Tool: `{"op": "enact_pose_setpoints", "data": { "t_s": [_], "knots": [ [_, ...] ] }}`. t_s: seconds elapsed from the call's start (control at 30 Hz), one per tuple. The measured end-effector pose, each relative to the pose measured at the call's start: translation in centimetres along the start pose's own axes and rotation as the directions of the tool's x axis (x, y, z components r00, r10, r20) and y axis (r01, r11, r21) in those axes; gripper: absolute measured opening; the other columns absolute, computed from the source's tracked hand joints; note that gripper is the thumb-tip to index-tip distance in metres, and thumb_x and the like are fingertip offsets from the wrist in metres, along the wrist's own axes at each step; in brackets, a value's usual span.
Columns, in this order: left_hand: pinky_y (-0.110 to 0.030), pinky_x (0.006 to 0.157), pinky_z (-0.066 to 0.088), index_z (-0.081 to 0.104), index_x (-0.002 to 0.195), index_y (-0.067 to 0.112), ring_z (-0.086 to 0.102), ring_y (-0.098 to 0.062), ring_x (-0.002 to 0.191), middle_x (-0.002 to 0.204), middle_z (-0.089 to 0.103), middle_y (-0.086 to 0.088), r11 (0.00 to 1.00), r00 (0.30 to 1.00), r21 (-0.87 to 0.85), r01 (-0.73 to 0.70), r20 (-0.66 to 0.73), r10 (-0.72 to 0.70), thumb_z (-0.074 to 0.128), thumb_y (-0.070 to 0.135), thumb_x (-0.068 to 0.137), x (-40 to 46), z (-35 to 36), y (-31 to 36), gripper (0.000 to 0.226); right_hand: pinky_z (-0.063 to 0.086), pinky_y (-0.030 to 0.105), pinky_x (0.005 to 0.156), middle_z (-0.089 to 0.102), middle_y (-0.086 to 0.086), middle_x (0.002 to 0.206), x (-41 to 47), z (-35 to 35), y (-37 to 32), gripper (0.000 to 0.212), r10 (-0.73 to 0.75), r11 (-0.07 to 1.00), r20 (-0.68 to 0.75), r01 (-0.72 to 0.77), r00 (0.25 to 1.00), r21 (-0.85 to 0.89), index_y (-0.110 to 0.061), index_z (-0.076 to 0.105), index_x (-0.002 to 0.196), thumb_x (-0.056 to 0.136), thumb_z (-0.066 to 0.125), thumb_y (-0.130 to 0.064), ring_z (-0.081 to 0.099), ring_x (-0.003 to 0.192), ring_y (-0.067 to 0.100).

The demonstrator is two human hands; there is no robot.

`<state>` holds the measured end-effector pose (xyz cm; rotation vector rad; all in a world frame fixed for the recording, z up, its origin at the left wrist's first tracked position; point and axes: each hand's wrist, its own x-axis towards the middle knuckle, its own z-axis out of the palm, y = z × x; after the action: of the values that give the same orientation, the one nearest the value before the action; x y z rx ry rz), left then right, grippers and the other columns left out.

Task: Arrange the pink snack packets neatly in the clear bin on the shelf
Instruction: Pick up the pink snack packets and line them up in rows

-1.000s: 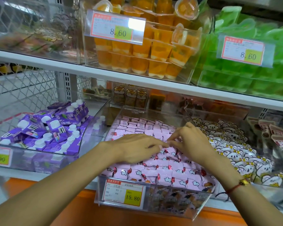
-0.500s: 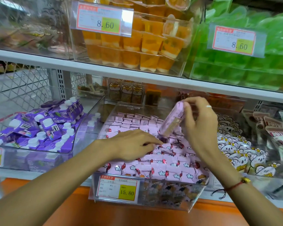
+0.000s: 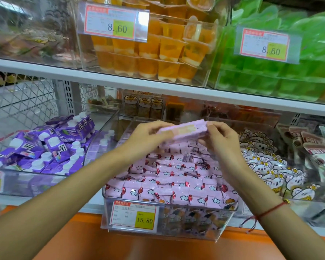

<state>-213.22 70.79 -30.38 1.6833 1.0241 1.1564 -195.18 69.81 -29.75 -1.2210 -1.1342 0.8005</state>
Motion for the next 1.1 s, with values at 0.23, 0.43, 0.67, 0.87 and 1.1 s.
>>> {"op": "enact_pose_setpoints", "data": {
  "t_s": [0.23, 0.43, 0.67, 0.87, 1.1],
  "knots": [
    [-0.020, 0.047, 0.053, 0.064, 0.102, 0.019, 0.068, -0.008, 0.056, 0.083, 0.075, -0.006, 0.745, 0.855, -0.438, 0.503, 0.129, -0.502, 0.057, 0.041, 0.089, 0.1, -0.6, 0.2, 0.026, 0.041, 0.025, 0.089, 0.054, -0.008, 0.116, -0.7, 0.1, -0.6, 0.032, -0.497, 0.744, 0.145, 0.506, 0.856, -0.436, -0.024, 0.052, 0.123, 0.092, 0.054, -0.034, 0.048, 0.110, 0.010],
    [-0.014, 0.040, 0.043, 0.060, 0.105, 0.024, 0.067, -0.005, 0.055, 0.079, 0.075, -0.002, 0.861, 0.881, -0.206, 0.466, 0.015, -0.473, 0.054, 0.059, 0.084, 0.6, -0.6, -0.3, 0.042, 0.012, 0.032, 0.112, 0.042, -0.003, 0.140, -1.7, 0.5, -0.1, 0.056, -0.443, 0.165, 0.655, 0.774, 0.612, -0.611, -0.021, 0.038, 0.142, 0.090, 0.055, -0.029, 0.027, 0.133, 0.019],
    [-0.011, 0.034, 0.034, 0.068, 0.090, 0.015, 0.059, -0.007, 0.042, 0.066, 0.073, -0.004, 0.942, 0.949, -0.189, 0.279, -0.099, -0.301, 0.024, 0.060, 0.096, 0.9, -0.3, -0.3, 0.064, 0.049, 0.031, 0.074, 0.064, -0.005, 0.105, -0.8, -0.1, -0.5, 0.034, -0.446, 0.627, 0.391, 0.593, 0.805, -0.505, -0.021, 0.055, 0.114, 0.083, 0.070, -0.024, 0.057, 0.091, 0.013],
    [-0.032, 0.065, 0.051, 0.057, 0.113, 0.027, 0.062, -0.016, 0.071, 0.101, 0.066, -0.003, 0.846, 0.997, 0.527, -0.076, 0.053, 0.057, 0.047, 0.016, 0.096, 0.3, 1.0, -3.3, 0.023, 0.045, 0.005, 0.056, 0.066, -0.013, 0.080, 0.1, -0.3, -0.4, 0.037, -0.096, 0.995, 0.268, 0.094, 0.959, 0.021, -0.006, 0.045, 0.116, 0.085, 0.066, -0.008, 0.064, 0.069, -0.004],
    [-0.029, 0.063, 0.043, 0.039, 0.142, 0.031, 0.057, -0.024, 0.071, 0.085, 0.064, 0.002, 0.802, 0.937, 0.592, -0.083, 0.321, -0.140, 0.034, 0.027, 0.101, 0.4, 1.4, -4.1, 0.041, 0.048, 0.023, 0.064, 0.054, 0.001, 0.075, 0.8, -0.1, 0.6, 0.076, -0.251, 0.917, 0.193, 0.297, 0.949, -0.267, -0.017, -0.005, 0.142, 0.095, 0.053, -0.013, 0.056, 0.063, 0.008]
  ]
}}
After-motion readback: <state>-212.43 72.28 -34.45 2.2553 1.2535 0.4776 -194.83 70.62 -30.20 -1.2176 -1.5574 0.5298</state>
